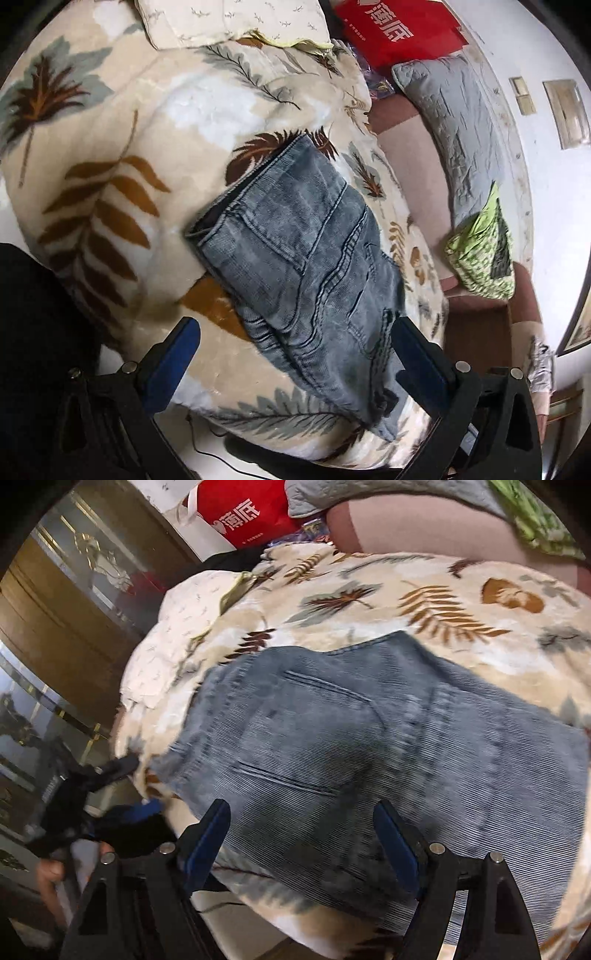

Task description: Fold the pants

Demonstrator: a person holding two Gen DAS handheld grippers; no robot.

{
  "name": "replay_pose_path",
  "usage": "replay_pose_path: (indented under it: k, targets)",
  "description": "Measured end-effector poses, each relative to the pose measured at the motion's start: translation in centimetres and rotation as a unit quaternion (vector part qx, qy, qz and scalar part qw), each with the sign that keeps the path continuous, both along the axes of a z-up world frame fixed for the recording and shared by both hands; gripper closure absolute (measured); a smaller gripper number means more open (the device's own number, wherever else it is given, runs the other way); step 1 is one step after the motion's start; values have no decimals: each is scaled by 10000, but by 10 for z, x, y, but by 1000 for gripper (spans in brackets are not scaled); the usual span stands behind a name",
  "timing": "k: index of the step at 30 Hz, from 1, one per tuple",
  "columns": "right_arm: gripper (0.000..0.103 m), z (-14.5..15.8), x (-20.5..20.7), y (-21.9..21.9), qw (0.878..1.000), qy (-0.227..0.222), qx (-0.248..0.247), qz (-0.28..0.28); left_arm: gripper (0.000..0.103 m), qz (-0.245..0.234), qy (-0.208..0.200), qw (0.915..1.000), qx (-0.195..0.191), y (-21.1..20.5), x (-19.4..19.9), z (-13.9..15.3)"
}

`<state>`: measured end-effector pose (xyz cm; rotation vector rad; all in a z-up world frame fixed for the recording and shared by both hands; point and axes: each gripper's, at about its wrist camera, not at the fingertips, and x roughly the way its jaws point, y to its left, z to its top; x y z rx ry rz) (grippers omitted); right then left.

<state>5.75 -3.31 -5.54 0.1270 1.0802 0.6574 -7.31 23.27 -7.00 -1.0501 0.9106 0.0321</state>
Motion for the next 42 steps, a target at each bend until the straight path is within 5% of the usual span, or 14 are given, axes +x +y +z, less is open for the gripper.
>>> replay_pose_path:
  k: [7,13,18,23,24,27,28,35,39,42]
  targets:
    - [21,3,23,18,9891,896,1166,92,1,107,-135,9988,-462,14,15,-9]
    - [21,-60,55,38,9629,2196,1545,-273,1,187,-85,9969,-760,19,27,-22]
    - [21,-33,54,31,9657,1933,1687,-390,1,225,-79,9973,-696,20,33,-25]
    - [21,-57,57,33,9642,2058,1546,-639,2,308,-84,9985,-455,17,38,-21]
    - [21,-50,54,31,9632,2072,1594,-621,12,301,-100,9990,-326,15,39,-18]
    - [21,-27,39,7,9676,1760,1714,-591,73,127,187,9990,379,9,47,-10]
    - [21,-20,31,-8,9704,1599,1682,-665,79,118,214,9987,439,7,49,-10]
    - [21,-15,-12,-122,9633,1200,1892,-1476,92,293,129,9976,617,-1,49,11]
    - [21,-13,-22,-187,9503,932,2154,-2044,92,23,-359,9874,1543,-41,53,59]
    - [21,-16,-30,-226,9347,823,2421,-2468,92,-507,-904,9663,2358,-96,56,102]
